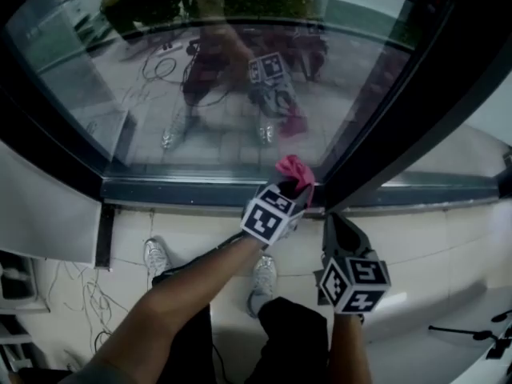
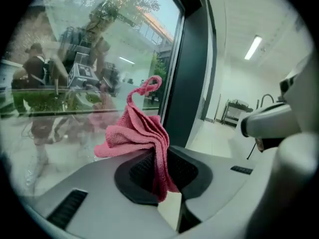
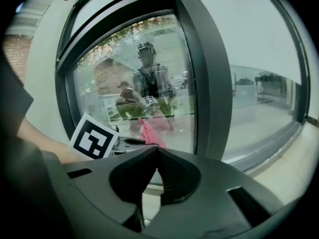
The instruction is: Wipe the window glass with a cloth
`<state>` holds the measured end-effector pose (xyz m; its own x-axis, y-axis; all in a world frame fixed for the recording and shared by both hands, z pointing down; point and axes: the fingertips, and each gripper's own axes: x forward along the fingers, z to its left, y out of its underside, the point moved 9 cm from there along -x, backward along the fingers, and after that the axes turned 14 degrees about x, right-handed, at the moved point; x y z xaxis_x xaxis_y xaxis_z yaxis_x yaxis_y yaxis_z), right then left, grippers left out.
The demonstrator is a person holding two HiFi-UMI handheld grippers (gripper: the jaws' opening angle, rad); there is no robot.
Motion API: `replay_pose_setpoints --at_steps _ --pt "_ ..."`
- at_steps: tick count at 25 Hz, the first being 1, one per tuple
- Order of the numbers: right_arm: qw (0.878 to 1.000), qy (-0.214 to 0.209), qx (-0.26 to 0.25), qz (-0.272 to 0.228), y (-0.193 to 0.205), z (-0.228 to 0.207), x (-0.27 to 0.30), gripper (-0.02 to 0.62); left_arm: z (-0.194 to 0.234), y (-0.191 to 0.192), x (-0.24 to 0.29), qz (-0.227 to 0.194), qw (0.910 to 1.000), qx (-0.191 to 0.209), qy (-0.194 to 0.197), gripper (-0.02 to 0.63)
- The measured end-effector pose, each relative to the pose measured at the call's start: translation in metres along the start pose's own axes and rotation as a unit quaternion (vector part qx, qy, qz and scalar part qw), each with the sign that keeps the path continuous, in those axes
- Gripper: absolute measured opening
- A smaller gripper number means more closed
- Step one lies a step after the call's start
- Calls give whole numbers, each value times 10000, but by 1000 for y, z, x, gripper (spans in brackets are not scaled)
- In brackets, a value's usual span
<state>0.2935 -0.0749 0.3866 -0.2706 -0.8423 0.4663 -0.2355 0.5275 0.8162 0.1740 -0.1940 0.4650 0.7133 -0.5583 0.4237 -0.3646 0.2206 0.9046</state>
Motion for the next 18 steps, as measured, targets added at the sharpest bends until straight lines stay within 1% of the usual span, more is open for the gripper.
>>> replay_pose_setpoints --at_steps 4,8,12,15,18 --pt "9987 -385 -169 -302 -29 35 -19 -8 7 -41 -68 -483 9984 148 -256 52" --pt "9945 -792 -416 -544 -50 77 -34 -8 13 -69 -131 -721 9947 509 -520 52" --pt "9867 -1199 -779 -777 -65 119 -48 -8 23 -89 -194 -919 9907 722 -703 52" --pt "9803 -1407 -1045 -907 -73 145 -59 -8 28 -98 -242 -1055 9882 710 -857 52" --pt "9748 -1662 -1041 -1066 -79 172 -70 -8 28 -99 -285 -1161 9861 625 -1006 52"
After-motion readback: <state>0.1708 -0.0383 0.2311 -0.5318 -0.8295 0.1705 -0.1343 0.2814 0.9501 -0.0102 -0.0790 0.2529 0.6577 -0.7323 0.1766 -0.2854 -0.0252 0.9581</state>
